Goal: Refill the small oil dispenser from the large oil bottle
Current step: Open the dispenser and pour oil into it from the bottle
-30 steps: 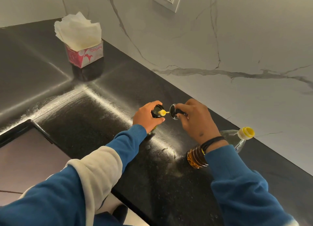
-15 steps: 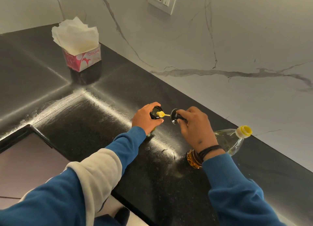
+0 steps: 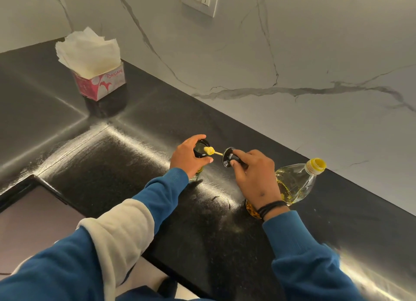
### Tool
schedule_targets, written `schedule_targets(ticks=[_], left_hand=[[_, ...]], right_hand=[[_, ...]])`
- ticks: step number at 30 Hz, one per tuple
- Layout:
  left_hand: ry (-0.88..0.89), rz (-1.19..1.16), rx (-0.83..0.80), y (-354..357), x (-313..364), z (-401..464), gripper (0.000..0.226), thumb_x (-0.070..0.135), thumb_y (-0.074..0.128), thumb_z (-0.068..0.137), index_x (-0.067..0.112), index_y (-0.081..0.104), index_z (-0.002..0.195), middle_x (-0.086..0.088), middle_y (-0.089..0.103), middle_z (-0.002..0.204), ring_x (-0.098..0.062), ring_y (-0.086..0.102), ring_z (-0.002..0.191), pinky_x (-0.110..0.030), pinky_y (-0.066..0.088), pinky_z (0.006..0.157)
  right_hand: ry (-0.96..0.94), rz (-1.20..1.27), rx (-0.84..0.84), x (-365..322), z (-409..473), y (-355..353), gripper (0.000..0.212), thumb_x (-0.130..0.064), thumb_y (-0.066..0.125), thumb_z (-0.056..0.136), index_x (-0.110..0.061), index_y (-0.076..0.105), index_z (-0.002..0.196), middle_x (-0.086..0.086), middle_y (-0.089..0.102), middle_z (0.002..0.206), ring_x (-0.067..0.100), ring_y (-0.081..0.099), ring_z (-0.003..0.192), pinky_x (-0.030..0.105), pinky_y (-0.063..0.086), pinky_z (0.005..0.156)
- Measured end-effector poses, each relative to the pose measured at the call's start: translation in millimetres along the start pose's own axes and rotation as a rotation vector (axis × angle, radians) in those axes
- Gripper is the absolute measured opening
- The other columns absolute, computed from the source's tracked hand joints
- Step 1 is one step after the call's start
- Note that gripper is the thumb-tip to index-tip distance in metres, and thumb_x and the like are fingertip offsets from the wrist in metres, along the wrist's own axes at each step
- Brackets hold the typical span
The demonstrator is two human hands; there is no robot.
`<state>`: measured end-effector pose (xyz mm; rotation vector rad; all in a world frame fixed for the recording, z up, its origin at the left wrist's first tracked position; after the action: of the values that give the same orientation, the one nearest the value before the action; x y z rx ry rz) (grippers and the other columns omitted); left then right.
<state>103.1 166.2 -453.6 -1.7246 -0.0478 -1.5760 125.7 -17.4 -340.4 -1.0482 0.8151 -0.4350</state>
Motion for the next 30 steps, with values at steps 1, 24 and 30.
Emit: schedule_targets(ticks=[1, 24, 30], left_hand=[[-0.006, 0.011, -0.021, 0, 0, 1, 0.084, 0.036, 0.09, 0.066, 0.036, 0.049, 0.14, 0.005, 0.062, 0.131, -0.02, 0.059, 0.119, -0.039, 0.052, 0.098], [-0.229, -0.454, -0.203, 61, 32, -71, 0.02, 0.02, 0.076, 0.086, 0.015, 0.078, 0.106, -0.001, 0.078, 0.089, -0.022, 0.075, 0.087, -0.048, 0.061, 0.084], [-0.291, -0.35, -0.243, 81, 18, -69, 0.013, 0.017, 0.071, 0.089, 0.029, 0.077, 0.089, 0.0, 0.078, 0.083, -0.022, 0.075, 0.084, -0.049, 0.061, 0.083]], right_hand=[[0.046, 0.044, 0.035, 5, -2, -2, 0.031, -0.021, 0.062, 0.095, -0.02, 0.068, 0.126, -0.001, 0.057, 0.086, 0.012, 0.049, 0.076, 0.008, 0.032, 0.066], [1.016, 1.207, 0.346, 61, -70, 100, 0.015, -0.014, 0.063, 0.096, -0.008, 0.074, 0.087, 0.011, 0.074, 0.077, 0.018, 0.071, 0.069, 0.033, 0.06, 0.071], [1.091, 1.141, 0.264, 74, -76, 121, 0.02, -0.019, 0.066, 0.094, -0.009, 0.072, 0.078, 0.011, 0.075, 0.073, 0.023, 0.074, 0.071, 0.04, 0.062, 0.074]])
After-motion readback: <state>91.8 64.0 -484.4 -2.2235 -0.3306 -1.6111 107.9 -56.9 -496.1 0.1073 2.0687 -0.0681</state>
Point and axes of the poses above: each hand's wrist, its own z-axis towards the middle knuckle, its own y-axis out of the palm, x = y × z, the point moved 6 cm from there along z, towards the middle knuckle
